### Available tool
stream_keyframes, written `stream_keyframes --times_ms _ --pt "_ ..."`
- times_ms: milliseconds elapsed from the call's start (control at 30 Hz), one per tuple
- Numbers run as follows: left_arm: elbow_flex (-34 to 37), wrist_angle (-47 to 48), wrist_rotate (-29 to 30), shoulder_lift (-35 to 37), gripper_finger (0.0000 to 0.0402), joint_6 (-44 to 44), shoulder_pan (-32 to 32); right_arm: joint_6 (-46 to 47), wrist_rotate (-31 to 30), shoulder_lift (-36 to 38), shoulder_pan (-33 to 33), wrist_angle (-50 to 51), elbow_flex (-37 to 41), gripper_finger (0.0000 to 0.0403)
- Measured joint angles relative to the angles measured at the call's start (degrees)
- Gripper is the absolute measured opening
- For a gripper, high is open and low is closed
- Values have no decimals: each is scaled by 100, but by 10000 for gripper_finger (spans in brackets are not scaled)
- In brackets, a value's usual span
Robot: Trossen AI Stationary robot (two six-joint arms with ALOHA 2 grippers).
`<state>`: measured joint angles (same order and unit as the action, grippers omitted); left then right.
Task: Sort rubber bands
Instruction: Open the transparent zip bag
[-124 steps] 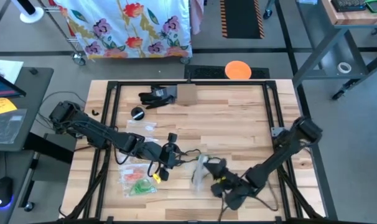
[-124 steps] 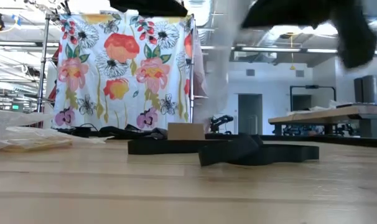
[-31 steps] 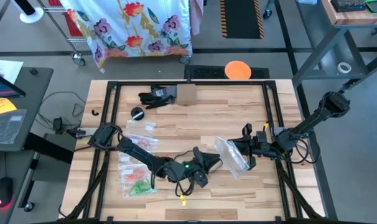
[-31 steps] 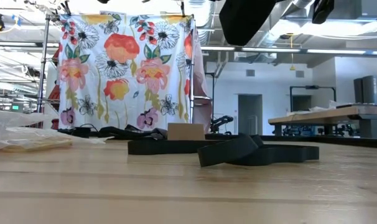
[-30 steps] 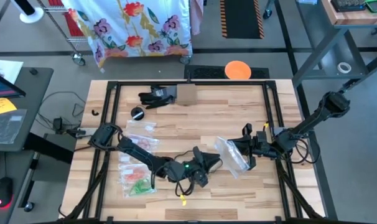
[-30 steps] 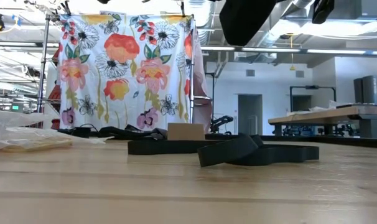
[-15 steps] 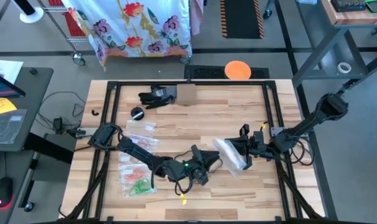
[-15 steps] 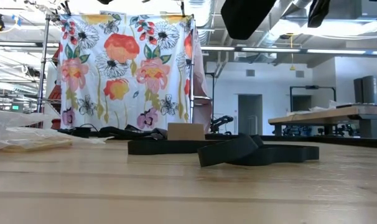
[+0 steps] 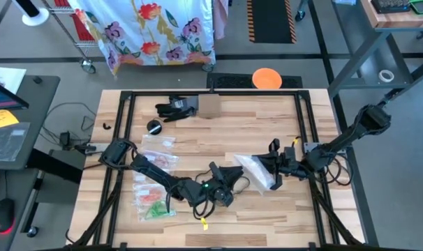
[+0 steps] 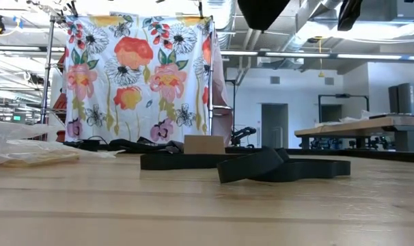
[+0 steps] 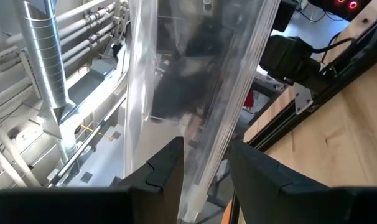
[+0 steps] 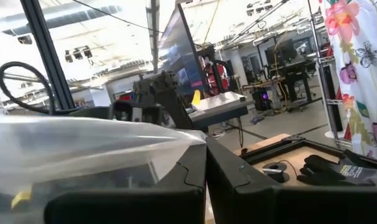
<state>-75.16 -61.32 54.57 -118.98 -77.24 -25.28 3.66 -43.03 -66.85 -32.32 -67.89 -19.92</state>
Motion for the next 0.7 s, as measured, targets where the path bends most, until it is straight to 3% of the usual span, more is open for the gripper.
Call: stream_keyframes --times_ms 700 --pt "0 -594 488 0 120 -651 -266 90 -59 0 0 332 -1 0"
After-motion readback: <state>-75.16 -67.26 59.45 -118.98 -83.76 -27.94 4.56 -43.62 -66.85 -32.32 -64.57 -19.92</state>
